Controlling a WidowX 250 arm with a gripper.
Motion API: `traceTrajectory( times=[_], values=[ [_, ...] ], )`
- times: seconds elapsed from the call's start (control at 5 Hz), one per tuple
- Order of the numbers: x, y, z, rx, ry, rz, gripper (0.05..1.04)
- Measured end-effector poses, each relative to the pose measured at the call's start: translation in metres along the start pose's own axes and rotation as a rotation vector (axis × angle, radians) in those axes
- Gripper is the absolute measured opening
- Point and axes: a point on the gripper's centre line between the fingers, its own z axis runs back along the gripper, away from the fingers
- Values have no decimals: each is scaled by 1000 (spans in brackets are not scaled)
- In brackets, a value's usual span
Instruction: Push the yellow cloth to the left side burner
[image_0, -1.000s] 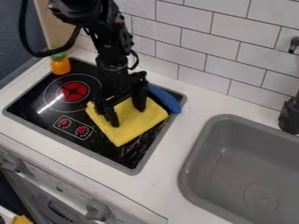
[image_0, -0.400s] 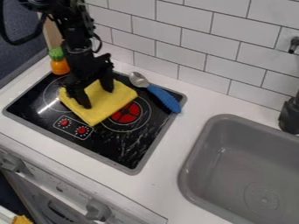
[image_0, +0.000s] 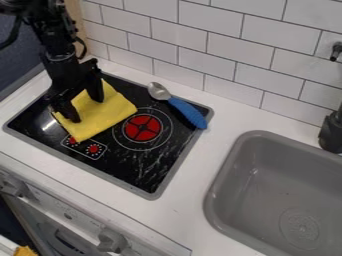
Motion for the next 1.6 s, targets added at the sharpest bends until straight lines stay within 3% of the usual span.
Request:
traceTrajectory(
  times=[0.4, 0.8, 1.0, 1.2, 1.6],
  values=[
    [15, 32, 1, 18, -30, 103, 999],
    [46, 62, 4, 31, -51, 254, 999],
    [47, 64, 4, 24, -36, 263, 999],
    [45, 63, 14, 11, -33, 262, 999],
    [45, 51, 62, -99, -65, 296, 999]
  ],
)
